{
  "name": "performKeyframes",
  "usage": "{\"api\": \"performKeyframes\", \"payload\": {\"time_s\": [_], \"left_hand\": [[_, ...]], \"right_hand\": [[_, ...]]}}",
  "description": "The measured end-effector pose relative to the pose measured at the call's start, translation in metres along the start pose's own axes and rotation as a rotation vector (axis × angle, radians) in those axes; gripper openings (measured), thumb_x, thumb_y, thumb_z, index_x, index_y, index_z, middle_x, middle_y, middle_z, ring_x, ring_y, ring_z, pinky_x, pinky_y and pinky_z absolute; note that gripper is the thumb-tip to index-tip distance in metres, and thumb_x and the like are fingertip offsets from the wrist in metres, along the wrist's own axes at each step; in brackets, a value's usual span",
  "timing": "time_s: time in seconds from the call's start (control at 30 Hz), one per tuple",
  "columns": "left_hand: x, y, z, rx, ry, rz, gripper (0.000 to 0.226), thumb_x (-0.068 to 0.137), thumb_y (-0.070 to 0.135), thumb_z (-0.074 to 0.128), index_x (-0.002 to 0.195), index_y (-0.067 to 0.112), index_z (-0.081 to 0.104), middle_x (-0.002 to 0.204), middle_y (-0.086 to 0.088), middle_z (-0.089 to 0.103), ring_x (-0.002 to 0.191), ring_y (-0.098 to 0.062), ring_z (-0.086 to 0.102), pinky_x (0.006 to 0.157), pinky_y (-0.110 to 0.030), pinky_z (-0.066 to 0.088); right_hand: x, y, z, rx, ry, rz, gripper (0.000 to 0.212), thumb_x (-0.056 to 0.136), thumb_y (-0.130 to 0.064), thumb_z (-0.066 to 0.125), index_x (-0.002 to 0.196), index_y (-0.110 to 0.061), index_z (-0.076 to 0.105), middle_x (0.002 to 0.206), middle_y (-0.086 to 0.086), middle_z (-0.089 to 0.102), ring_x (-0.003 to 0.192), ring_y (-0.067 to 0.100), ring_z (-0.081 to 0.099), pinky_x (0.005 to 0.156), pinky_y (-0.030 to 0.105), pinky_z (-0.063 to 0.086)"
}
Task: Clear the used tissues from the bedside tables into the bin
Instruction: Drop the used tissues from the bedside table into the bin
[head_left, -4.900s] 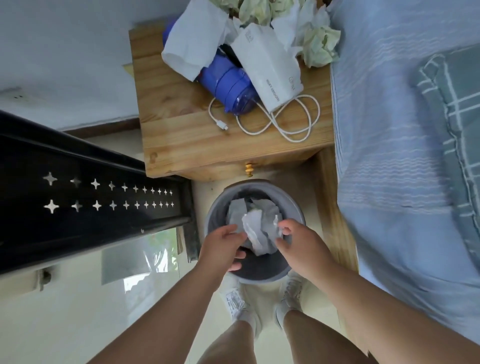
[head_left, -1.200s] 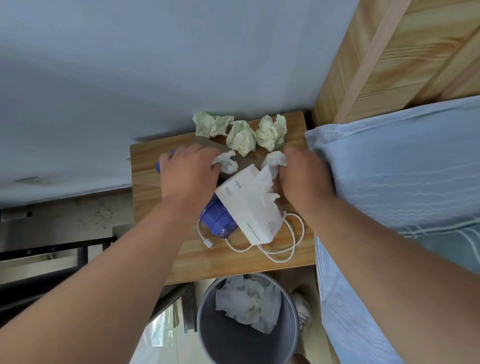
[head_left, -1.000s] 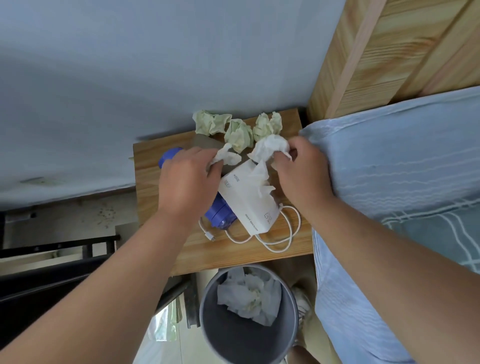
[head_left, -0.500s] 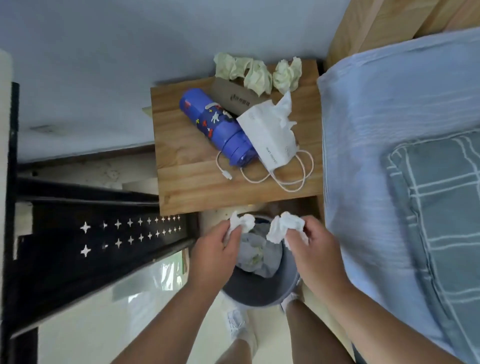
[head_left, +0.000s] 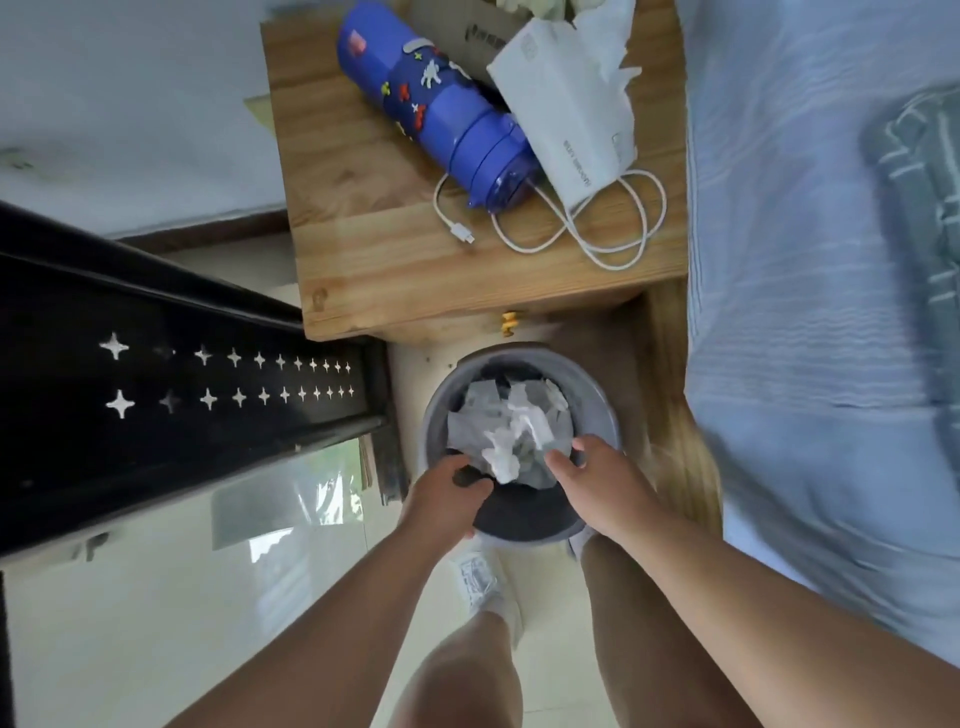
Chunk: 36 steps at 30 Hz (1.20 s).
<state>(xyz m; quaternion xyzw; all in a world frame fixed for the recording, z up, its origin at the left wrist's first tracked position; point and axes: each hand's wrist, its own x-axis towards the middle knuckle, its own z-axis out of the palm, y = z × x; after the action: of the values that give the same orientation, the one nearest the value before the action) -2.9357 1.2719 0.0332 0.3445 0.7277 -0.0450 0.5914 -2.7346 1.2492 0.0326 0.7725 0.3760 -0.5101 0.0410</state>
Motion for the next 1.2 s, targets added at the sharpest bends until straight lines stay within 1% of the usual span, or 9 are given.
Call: {"api": "performKeyframes", "payload": {"time_s": [0.2, 0.33, 0.5, 0.6, 0.67, 0.73, 0.9, 1.07, 1.2], "left_hand": [[-0.019, 0.046, -0.006, -0.006, 0.133, 0.199, 0.029, 0.101, 0.039, 0.062, 0.129, 0.034, 0.068, 0.129, 0.008, 0.071, 0.112, -0.016, 0.067, 0.099, -0.038, 0.056], [-0.029, 0.112, -0.035, -0.131, 0.245, 0.426, 0.016, 0.097, 0.033, 0.072, 0.096, 0.048, 0.071, 0.101, 0.023, 0.076, 0.092, 0.005, 0.070, 0.080, -0.019, 0.052], [-0.034, 0.212, -0.092, -0.231, 0.374, 0.729, 0.025, 0.098, 0.024, 0.072, 0.092, 0.049, 0.072, 0.089, 0.027, 0.075, 0.075, 0.007, 0.067, 0.067, -0.005, 0.049], [-0.026, 0.275, -0.119, -0.244, 0.444, 0.799, 0.025, 0.099, 0.028, 0.070, 0.089, 0.050, 0.070, 0.087, 0.031, 0.072, 0.075, 0.008, 0.065, 0.065, -0.002, 0.046], [-0.015, 0.311, -0.133, -0.148, 0.518, 0.838, 0.018, 0.098, 0.034, 0.068, 0.091, 0.051, 0.068, 0.090, 0.032, 0.071, 0.084, 0.009, 0.064, 0.070, -0.003, 0.046], [-0.001, 0.340, -0.144, -0.010, 0.607, 0.881, 0.009, 0.097, 0.040, 0.067, 0.103, 0.047, 0.069, 0.099, 0.026, 0.071, 0.095, 0.005, 0.062, 0.083, -0.013, 0.049], [0.030, 0.391, -0.149, 0.476, 0.555, 0.888, 0.054, 0.092, 0.055, 0.071, 0.140, 0.031, 0.062, 0.144, 0.000, 0.057, 0.137, -0.022, 0.049, 0.110, -0.036, 0.041], [0.051, 0.416, -0.139, 0.799, 0.553, 0.859, 0.084, 0.078, 0.078, 0.066, 0.152, 0.041, 0.049, 0.159, -0.002, 0.044, 0.150, -0.030, 0.033, 0.113, -0.058, 0.037], [0.066, 0.427, -0.136, 0.936, 0.620, 0.850, 0.087, 0.075, 0.086, 0.063, 0.149, 0.042, 0.053, 0.151, -0.002, 0.052, 0.148, -0.032, 0.035, 0.110, -0.054, 0.037]], "right_hand": [[-0.013, -0.033, -0.047, 0.064, 0.199, -0.191, 0.022, 0.097, -0.045, 0.049, 0.101, -0.034, 0.068, 0.086, -0.011, 0.075, 0.088, 0.012, 0.070, 0.071, 0.033, 0.053], [-0.021, -0.075, -0.107, 0.288, 0.439, -0.408, 0.017, 0.091, -0.046, 0.051, 0.088, -0.036, 0.064, 0.078, -0.021, 0.070, 0.073, -0.001, 0.066, 0.057, 0.014, 0.048], [-0.003, -0.145, -0.199, 0.616, 0.618, -0.602, 0.016, 0.090, -0.033, 0.062, 0.077, -0.041, 0.067, 0.067, -0.002, 0.062, 0.061, 0.007, 0.054, 0.058, 0.024, 0.046], [0.015, -0.186, -0.243, 0.599, 0.703, -0.643, 0.019, 0.089, -0.030, 0.062, 0.075, -0.043, 0.065, 0.071, -0.016, 0.068, 0.063, -0.003, 0.059, 0.059, 0.009, 0.044], [0.033, -0.210, -0.266, 0.522, 0.730, -0.640, 0.016, 0.090, -0.031, 0.060, 0.080, -0.042, 0.065, 0.076, -0.024, 0.069, 0.071, -0.006, 0.063, 0.064, 0.008, 0.046], [0.056, -0.228, -0.283, 0.414, 0.716, -0.600, 0.012, 0.091, -0.032, 0.060, 0.098, -0.037, 0.069, 0.092, -0.017, 0.070, 0.086, 0.001, 0.065, 0.078, 0.024, 0.055], [0.097, -0.252, -0.306, 0.091, 0.576, -0.516, 0.059, 0.091, -0.030, 0.069, 0.148, -0.025, 0.052, 0.147, 0.008, 0.053, 0.131, 0.027, 0.054, 0.109, 0.037, 0.045], [0.127, -0.261, -0.307, -0.089, 0.462, -0.531, 0.080, 0.087, -0.028, 0.076, 0.158, -0.031, 0.040, 0.159, 0.012, 0.035, 0.145, 0.036, 0.037, 0.117, 0.042, 0.036], [0.145, -0.261, -0.305, -0.101, 0.402, -0.558, 0.078, 0.090, -0.021, 0.074, 0.159, -0.028, 0.039, 0.167, 0.011, 0.026, 0.152, 0.032, 0.029, 0.121, 0.041, 0.033]]}}
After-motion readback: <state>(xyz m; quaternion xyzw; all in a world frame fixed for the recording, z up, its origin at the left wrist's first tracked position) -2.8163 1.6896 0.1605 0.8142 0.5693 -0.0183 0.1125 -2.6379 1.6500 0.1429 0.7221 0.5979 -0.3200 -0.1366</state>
